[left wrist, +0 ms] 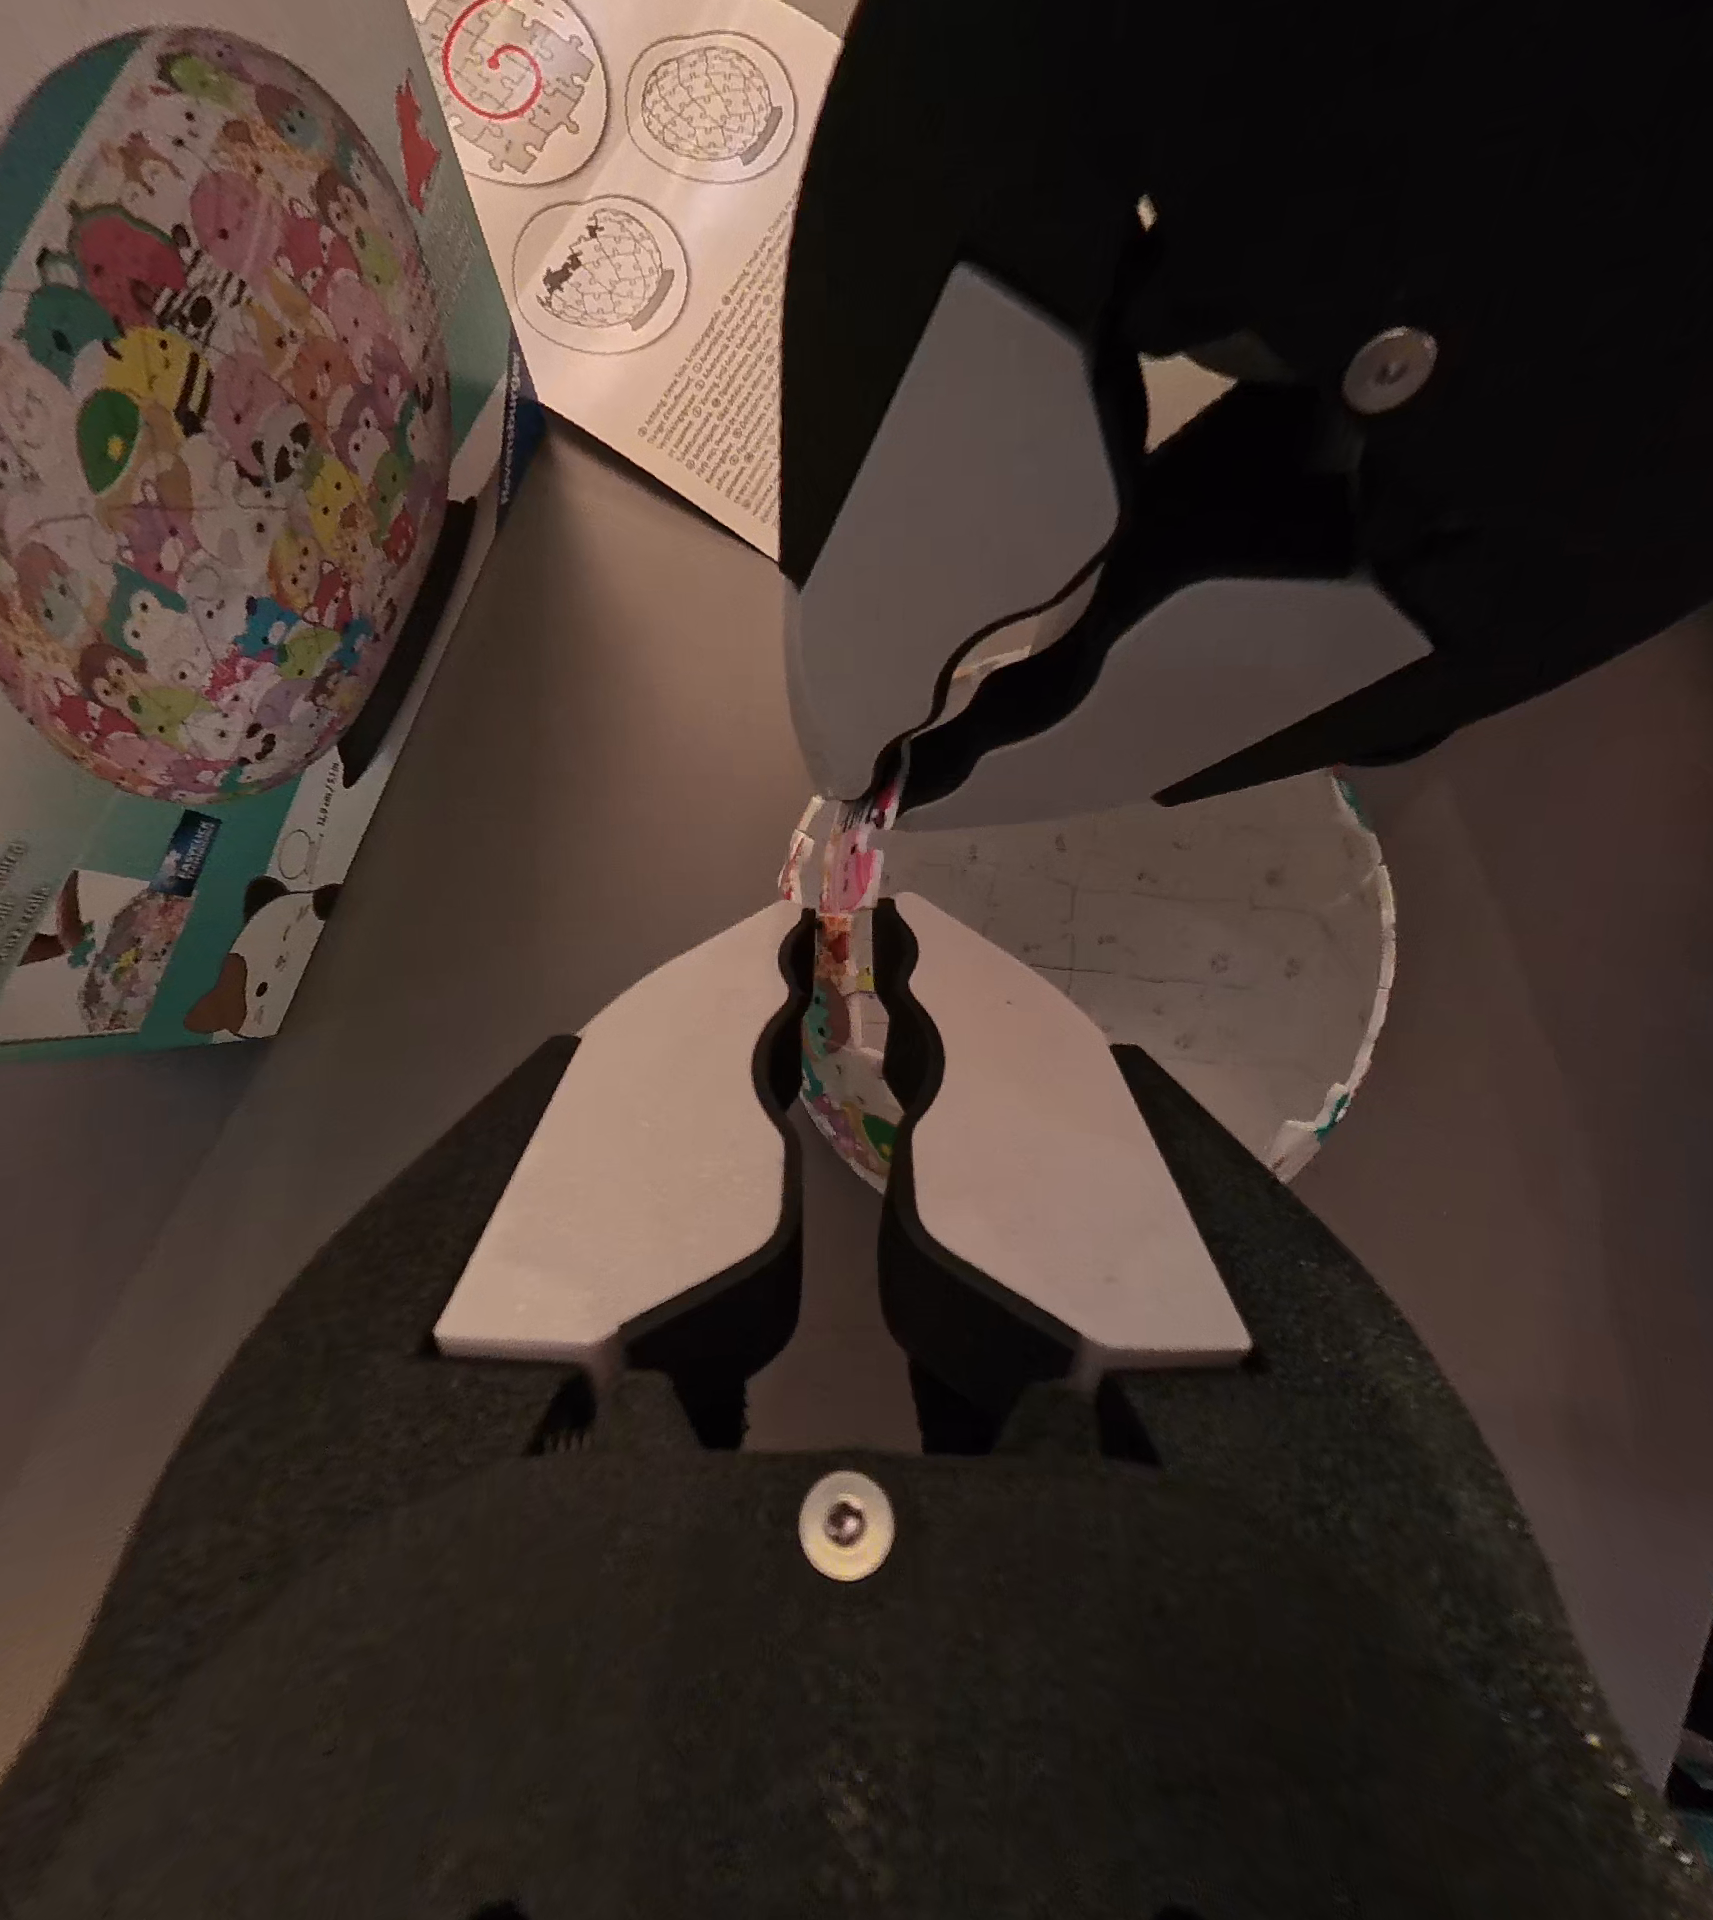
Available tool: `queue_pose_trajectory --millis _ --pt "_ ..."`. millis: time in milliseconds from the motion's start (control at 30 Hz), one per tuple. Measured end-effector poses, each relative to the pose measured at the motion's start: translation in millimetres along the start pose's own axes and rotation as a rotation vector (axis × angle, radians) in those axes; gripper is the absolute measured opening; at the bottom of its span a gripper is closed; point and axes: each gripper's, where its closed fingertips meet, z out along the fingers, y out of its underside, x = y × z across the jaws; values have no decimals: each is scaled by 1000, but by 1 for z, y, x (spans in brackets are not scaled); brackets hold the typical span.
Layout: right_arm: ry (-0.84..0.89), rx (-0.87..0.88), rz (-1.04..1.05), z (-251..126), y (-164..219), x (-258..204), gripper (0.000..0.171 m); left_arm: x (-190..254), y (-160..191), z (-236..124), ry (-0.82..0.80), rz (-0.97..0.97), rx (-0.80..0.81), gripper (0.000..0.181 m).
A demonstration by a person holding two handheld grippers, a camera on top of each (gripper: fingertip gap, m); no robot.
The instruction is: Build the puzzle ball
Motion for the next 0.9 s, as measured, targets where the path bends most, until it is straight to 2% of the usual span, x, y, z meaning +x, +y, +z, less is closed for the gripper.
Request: queue_pose_trajectory --millis 733,900 --pt "-34 17 8 -2 0 -5 3 6 0 -5 77 28 -22 9" --pt "-31 8 28 -1 1 -3 4 5 -1 -8 104 -3 -21 17"
